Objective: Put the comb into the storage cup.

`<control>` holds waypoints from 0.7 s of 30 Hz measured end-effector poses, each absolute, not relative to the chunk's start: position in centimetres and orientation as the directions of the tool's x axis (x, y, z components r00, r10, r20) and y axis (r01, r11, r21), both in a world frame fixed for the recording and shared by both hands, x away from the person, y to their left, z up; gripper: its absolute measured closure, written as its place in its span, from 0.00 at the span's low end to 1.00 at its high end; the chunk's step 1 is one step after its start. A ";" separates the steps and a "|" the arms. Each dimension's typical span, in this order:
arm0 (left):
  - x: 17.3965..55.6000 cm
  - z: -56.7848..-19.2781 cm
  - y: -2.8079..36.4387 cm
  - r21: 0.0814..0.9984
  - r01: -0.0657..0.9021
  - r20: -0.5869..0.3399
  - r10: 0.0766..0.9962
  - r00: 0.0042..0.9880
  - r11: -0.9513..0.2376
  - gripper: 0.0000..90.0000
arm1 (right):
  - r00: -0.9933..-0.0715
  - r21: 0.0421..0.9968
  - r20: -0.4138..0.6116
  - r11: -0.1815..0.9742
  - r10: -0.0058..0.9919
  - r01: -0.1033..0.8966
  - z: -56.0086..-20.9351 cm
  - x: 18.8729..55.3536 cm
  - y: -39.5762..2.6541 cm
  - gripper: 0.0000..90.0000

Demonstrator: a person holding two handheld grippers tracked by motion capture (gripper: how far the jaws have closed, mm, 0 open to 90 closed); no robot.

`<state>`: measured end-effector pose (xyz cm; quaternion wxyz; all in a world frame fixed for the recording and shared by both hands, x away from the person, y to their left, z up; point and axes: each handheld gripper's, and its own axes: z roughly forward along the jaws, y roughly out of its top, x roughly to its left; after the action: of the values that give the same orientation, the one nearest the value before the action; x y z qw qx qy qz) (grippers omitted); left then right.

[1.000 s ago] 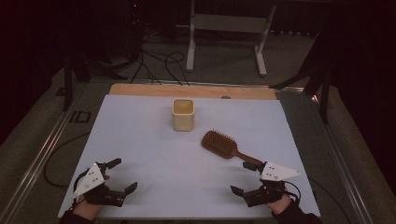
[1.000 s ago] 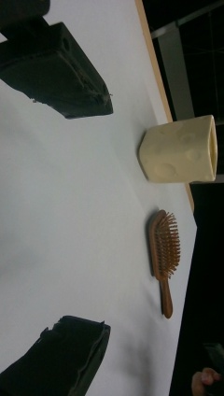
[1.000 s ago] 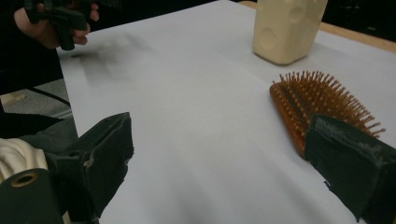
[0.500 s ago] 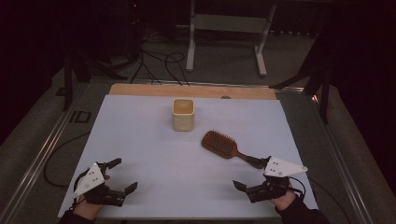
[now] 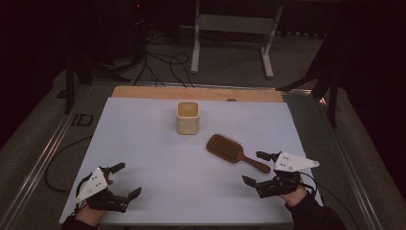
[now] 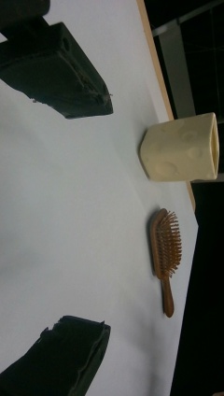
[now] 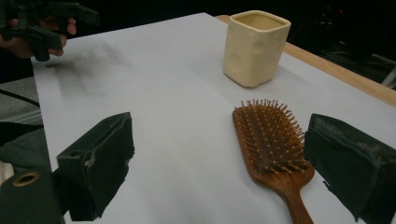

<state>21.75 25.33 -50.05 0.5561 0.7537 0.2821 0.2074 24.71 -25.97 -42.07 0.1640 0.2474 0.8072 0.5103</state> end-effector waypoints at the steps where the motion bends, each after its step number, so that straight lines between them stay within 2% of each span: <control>1: 21.7 -50.1 25.3 0.955 0.195 -0.001 0.656 0.755 -0.222 0.00 | -0.824 0.905 -0.012 0.357 0.567 0.232 -42.1 24.7 -26.0 0.09; 21: 21.7 -50.0 25.3 0.955 0.191 0.003 0.655 0.755 -0.225 0.00 | -0.768 0.887 -0.021 0.366 0.640 0.281 -42.2 28.6 -27.6 0.11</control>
<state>21.73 25.27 -50.04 0.5558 0.7542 0.2805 0.2088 28.57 -27.57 -42.21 0.1851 0.2858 0.8055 0.4850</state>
